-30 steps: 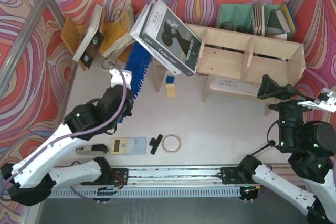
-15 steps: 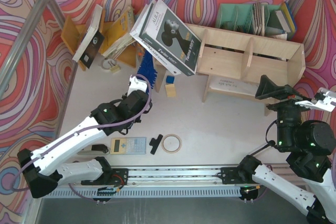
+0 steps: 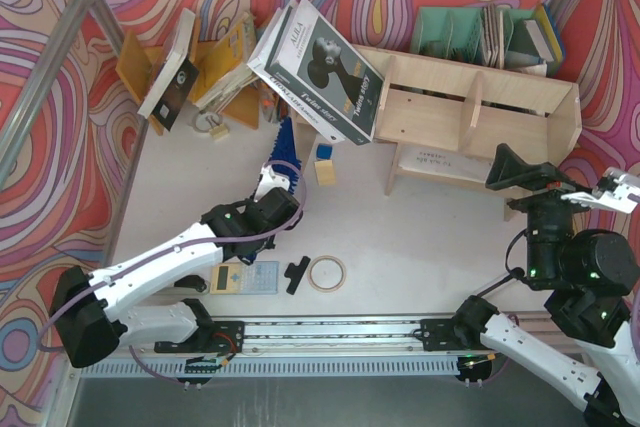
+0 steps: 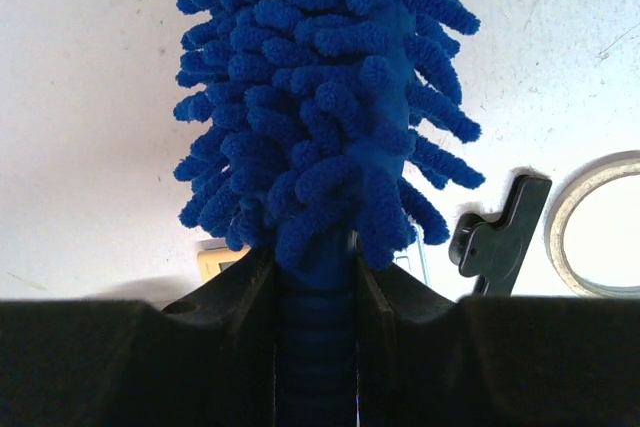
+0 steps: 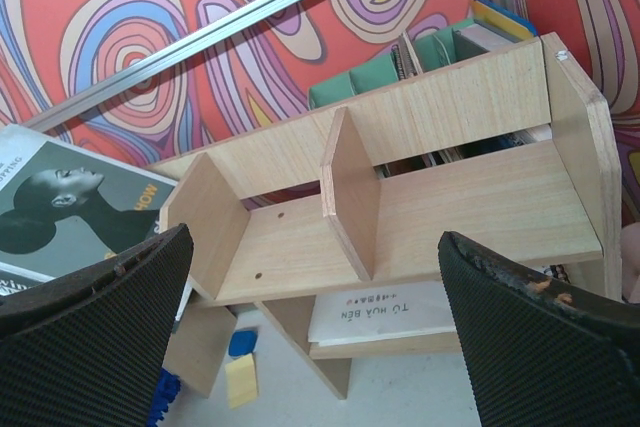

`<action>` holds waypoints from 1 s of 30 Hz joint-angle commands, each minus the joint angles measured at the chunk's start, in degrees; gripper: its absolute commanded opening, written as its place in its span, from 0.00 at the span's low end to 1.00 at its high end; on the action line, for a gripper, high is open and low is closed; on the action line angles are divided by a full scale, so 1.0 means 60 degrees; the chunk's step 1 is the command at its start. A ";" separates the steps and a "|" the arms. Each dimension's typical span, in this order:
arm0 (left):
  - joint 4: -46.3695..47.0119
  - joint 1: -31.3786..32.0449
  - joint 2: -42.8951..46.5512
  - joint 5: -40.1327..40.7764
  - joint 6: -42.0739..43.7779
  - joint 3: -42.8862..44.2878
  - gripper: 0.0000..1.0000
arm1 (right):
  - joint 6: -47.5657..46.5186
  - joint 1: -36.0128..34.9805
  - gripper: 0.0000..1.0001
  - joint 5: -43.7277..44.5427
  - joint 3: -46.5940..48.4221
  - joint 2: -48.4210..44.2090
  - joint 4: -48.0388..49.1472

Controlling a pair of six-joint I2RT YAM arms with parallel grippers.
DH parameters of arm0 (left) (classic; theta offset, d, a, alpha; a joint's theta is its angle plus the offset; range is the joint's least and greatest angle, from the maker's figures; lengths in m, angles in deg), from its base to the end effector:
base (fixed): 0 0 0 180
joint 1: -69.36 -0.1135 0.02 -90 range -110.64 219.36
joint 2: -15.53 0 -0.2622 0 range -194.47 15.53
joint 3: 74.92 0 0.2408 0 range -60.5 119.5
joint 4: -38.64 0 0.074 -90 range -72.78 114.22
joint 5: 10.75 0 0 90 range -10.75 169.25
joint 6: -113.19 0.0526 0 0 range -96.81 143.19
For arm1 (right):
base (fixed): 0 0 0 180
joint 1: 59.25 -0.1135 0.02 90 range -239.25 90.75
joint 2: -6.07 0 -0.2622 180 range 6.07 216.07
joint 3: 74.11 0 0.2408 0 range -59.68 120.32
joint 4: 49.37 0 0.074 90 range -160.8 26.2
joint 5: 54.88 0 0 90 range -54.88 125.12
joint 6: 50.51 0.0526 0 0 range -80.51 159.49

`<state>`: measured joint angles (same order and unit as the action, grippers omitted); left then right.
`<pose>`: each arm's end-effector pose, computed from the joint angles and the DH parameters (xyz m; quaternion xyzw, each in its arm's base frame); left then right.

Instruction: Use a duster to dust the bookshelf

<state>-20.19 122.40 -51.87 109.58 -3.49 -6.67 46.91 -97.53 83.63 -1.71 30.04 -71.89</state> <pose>0.1555 -0.1625 0.2579 0.1413 0.9198 0.0224 0.3655 0.0543 -0.0073 0.4477 0.2069 0.5590 0.0992 0.7968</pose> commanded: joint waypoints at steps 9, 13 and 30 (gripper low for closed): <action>0.0470 -0.0032 0.0350 0.0389 -0.0002 0.0366 0.00 | -0.0095 -0.0017 0.99 0.0222 -0.0073 -0.0274 -0.0035; 0.0025 -0.0024 0.0743 0.0488 0.0288 0.1128 0.00 | -0.0087 -0.0014 0.99 0.0247 -0.0046 -0.0300 -0.0085; 0.1290 -0.0033 0.0981 -0.0520 -0.0164 -0.0602 0.00 | -0.0064 -0.0021 0.99 0.0315 -0.0107 -0.0332 -0.0117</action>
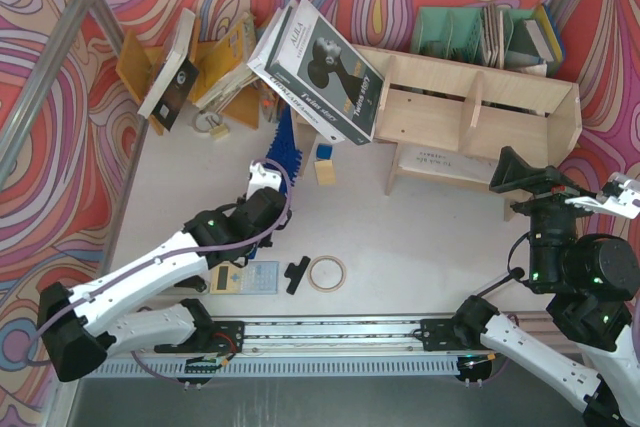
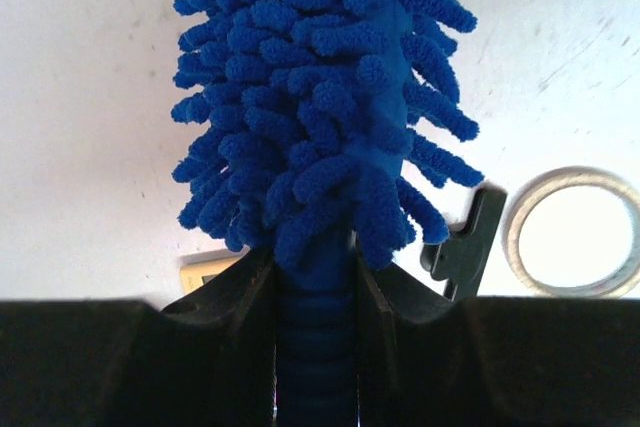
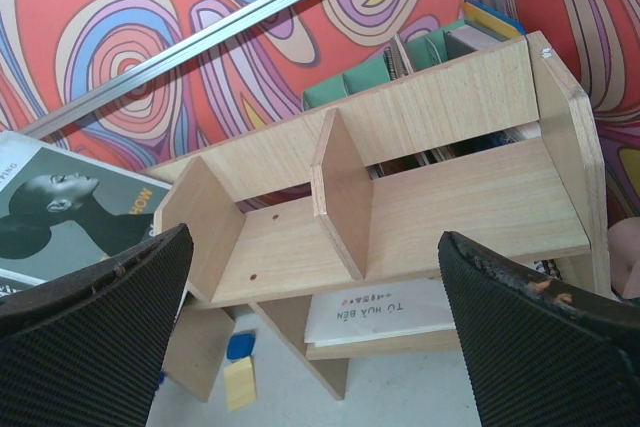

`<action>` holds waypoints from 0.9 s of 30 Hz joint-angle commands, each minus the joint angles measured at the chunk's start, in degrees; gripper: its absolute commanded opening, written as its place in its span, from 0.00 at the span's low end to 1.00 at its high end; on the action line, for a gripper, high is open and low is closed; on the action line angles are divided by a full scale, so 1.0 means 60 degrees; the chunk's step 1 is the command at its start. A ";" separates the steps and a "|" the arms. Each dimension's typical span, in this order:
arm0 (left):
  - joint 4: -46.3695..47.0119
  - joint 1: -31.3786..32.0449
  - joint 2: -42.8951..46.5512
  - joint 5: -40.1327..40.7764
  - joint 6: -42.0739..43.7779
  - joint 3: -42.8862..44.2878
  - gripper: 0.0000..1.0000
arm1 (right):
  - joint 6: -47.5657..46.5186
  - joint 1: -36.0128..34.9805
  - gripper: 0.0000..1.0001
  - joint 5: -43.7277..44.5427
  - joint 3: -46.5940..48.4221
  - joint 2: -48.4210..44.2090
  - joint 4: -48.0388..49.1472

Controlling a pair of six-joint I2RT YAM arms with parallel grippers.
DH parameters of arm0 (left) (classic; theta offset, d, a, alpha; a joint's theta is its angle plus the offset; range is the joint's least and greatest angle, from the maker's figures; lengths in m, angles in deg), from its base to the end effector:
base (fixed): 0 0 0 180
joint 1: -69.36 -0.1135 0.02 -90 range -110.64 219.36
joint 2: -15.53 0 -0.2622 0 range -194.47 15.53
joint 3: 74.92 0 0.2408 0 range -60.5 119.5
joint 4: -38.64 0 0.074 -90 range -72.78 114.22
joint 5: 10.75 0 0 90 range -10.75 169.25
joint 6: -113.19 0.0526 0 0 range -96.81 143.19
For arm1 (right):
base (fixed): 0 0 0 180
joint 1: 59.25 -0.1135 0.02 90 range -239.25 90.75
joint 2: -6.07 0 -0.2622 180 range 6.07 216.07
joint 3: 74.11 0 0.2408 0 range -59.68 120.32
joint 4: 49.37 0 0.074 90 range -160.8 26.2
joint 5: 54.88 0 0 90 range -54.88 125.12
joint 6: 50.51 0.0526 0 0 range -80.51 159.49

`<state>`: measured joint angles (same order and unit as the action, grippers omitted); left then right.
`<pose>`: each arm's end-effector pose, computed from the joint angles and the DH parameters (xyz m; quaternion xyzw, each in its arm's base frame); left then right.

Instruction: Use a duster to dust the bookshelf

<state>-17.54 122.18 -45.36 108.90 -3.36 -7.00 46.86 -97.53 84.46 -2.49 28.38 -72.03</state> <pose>0.1475 -0.1514 0.2815 0.1189 0.9025 -0.0309 0.4127 0.0492 -0.0120 0.4442 0.2152 0.5546 0.0980 0.7978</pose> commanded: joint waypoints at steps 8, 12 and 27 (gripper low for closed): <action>0.1173 0.0001 -0.0713 -0.0729 -0.0399 -0.1240 0.00 | -0.0014 -0.0021 0.99 0.0164 -0.0035 -0.0028 -0.0071; 0.1271 0.0006 -0.0922 -0.0632 -0.0446 -0.1415 0.00 | -0.0005 -0.0019 0.99 0.0155 -0.0022 -0.0041 -0.0086; 0.0033 0.0002 0.0844 -0.0364 0.0091 0.0547 0.00 | -0.0025 -0.0021 0.99 0.0169 0.0009 -0.0059 -0.0112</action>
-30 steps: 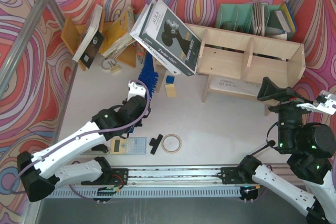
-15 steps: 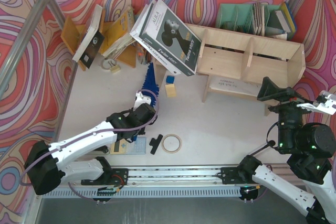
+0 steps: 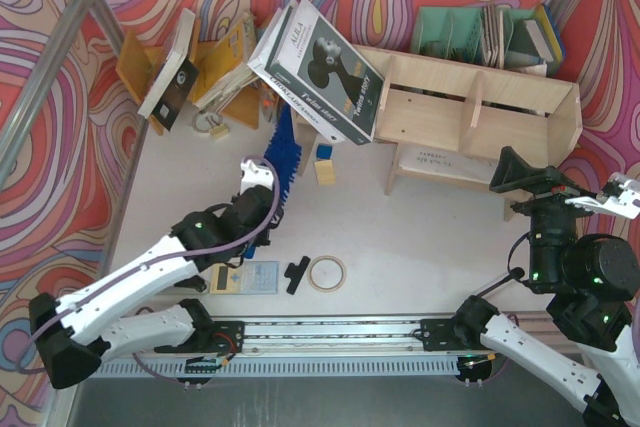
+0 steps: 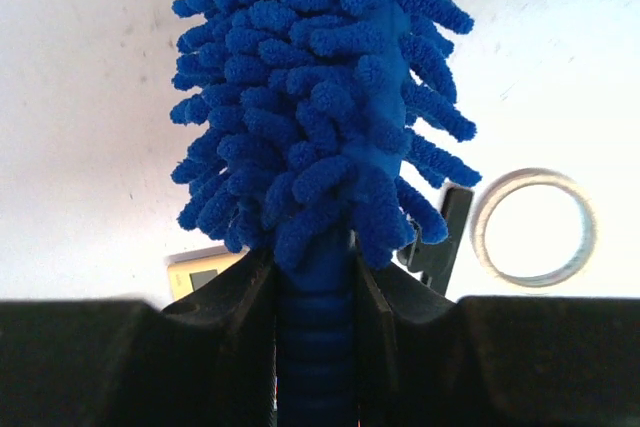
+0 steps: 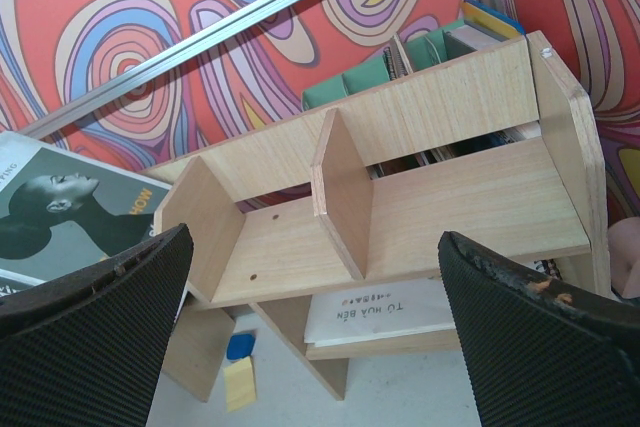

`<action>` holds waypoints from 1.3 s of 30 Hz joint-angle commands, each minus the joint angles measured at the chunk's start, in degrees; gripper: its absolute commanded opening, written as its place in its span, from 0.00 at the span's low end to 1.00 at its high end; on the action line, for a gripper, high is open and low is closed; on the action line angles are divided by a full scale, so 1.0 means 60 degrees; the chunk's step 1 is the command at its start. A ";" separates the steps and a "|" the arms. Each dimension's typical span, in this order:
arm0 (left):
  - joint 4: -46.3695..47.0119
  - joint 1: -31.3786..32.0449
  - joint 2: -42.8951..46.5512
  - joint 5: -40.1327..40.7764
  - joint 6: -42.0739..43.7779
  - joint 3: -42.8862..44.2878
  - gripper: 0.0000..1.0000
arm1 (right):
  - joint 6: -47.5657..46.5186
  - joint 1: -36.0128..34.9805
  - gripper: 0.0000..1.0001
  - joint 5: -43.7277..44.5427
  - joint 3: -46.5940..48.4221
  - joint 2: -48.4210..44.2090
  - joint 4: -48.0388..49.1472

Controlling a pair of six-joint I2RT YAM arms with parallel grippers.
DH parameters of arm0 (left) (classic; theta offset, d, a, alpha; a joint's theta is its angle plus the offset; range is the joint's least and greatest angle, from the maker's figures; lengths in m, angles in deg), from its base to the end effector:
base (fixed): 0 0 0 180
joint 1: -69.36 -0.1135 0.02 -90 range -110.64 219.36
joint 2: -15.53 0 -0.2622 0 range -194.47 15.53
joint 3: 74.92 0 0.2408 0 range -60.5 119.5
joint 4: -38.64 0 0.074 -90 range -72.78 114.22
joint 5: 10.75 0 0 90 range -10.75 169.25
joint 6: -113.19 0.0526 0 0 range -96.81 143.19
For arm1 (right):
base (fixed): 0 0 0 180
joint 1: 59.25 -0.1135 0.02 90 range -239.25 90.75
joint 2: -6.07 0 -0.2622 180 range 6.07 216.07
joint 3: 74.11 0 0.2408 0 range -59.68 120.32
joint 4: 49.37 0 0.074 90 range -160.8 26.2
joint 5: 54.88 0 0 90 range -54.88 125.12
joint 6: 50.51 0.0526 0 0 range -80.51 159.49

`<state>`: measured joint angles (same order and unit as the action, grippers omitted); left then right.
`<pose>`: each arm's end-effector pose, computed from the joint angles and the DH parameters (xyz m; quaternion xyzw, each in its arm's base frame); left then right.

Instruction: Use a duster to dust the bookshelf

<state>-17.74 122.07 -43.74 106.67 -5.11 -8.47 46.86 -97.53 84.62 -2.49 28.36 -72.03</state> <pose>0.1427 -0.1475 0.2776 0.1118 0.9075 -0.0510 0.4018 0.0491 -0.0122 0.4441 0.2164 0.5544 0.0973 0.7977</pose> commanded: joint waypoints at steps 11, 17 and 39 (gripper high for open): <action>-0.0086 0.0027 0.0315 0.0405 0.0257 0.0586 0.00 | -0.0105 -0.0021 0.99 0.0159 -0.0062 0.0021 -0.0041; 0.0243 0.0025 -0.0185 -0.0078 -0.0164 -0.0088 0.00 | -0.0209 -0.0019 0.99 0.0174 -0.0081 0.0115 0.0043; -0.0943 0.0025 0.0994 0.0766 -0.0738 -0.0540 0.00 | -0.0162 -0.0020 0.99 0.0159 -0.0237 0.0125 0.0083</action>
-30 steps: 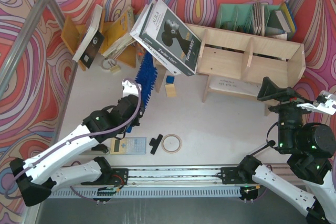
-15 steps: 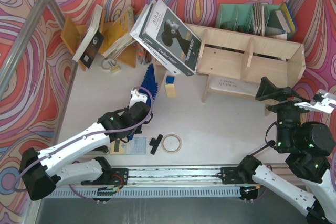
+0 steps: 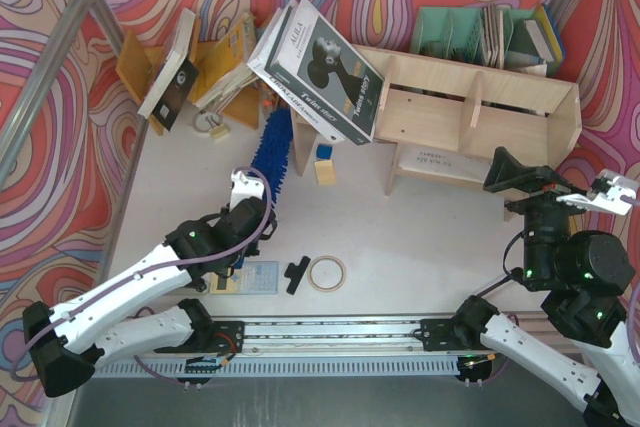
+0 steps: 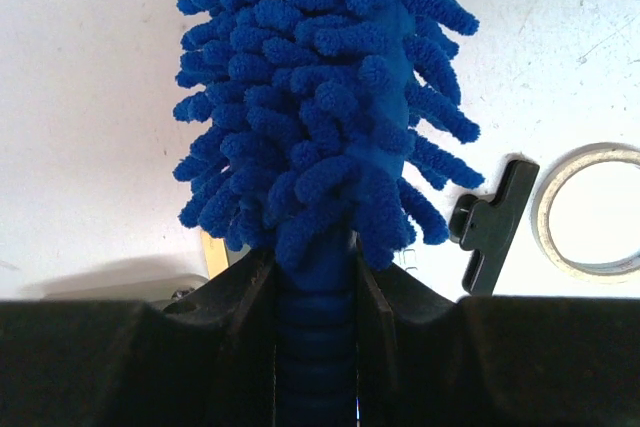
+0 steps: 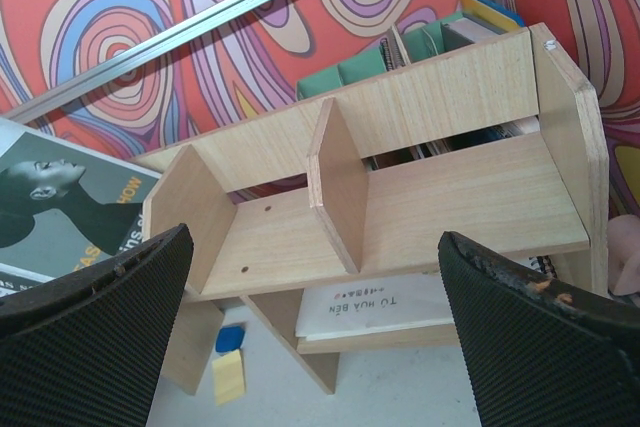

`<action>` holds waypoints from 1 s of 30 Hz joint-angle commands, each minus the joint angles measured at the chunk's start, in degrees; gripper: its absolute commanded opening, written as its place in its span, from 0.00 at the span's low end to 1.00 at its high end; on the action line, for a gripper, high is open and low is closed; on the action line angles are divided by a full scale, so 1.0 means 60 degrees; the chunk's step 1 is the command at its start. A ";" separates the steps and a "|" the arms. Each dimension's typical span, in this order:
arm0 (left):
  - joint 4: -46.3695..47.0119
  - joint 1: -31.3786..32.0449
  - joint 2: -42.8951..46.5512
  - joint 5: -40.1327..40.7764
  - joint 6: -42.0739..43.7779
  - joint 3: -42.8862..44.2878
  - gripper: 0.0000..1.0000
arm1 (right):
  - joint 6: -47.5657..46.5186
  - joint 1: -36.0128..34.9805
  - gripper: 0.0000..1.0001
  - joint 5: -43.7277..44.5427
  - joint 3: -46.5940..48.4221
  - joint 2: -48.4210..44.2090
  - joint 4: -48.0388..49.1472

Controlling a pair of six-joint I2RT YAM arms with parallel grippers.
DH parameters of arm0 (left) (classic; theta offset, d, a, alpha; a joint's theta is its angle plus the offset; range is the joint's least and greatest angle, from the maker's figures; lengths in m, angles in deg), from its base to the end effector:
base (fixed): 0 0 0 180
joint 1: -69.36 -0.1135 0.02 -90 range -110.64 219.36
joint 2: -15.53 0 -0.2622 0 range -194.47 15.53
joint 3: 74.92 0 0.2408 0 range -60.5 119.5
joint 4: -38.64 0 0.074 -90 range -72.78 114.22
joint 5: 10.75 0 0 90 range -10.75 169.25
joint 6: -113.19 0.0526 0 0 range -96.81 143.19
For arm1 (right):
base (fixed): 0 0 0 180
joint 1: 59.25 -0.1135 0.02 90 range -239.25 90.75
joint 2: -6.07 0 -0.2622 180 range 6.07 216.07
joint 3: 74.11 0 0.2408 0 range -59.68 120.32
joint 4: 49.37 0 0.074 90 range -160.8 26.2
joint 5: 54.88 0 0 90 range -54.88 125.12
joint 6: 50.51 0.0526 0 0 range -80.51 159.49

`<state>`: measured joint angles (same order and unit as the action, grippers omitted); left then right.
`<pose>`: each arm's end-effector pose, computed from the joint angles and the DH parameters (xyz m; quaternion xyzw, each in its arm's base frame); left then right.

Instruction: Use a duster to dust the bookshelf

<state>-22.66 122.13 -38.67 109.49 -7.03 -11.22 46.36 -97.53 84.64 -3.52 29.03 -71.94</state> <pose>0.1288 -0.1257 0.2720 0.0947 0.9113 -0.0247 0.3999 0.0553 -0.0074 0.4395 0.2082 0.5650 0.0865 0.7937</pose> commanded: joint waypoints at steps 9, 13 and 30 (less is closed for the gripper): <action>0.0025 0.0006 0.0485 0.0244 -0.1267 -0.0790 0.00 | -0.0082 -0.0021 0.99 0.0170 -0.0142 0.0008 0.0068; 0.0016 0.0008 0.0377 0.0143 -0.1716 -0.0972 0.00 | -0.0056 -0.0021 0.99 0.0149 -0.0201 0.0018 0.0097; 0.1012 0.0005 -0.0303 -0.0294 -0.2212 -0.1649 0.00 | 0.0026 -0.0021 0.99 0.0153 -0.0219 0.0084 0.0053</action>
<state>-19.25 122.16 -39.32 107.96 -19.73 -20.03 46.38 -97.53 84.64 -4.44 29.08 -71.92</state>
